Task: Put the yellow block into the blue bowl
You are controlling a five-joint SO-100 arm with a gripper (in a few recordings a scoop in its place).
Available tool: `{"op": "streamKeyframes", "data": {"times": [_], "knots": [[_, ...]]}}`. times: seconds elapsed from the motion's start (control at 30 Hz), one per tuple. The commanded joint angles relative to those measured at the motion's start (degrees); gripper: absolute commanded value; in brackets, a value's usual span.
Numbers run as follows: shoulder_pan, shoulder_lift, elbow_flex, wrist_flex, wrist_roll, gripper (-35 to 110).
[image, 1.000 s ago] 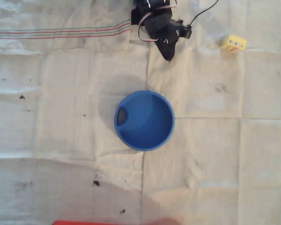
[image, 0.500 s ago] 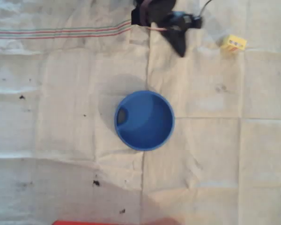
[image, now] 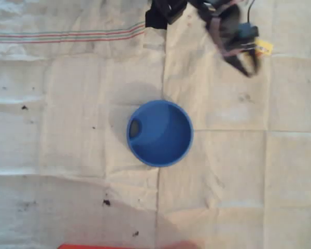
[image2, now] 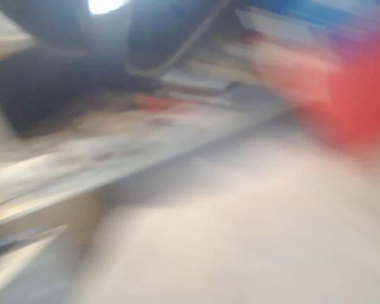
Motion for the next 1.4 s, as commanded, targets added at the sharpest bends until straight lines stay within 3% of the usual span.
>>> {"op": "streamKeyframes", "data": {"times": [0.0, 0.43, 0.6, 0.87, 1.17, 1.37], "knots": [[-1.8, 0.7, -10.4, 6.1, -11.2, 1], [-6.0, -0.2, -13.7, 33.5, -29.7, 1], [-5.7, -0.2, -9.6, 32.0, -33.1, 4], [-5.8, -0.2, -6.2, 31.9, -34.2, 29], [-6.6, -5.4, -4.7, 30.7, -34.3, 26], [-6.6, -10.3, -4.3, 21.5, -34.2, 25]]}}
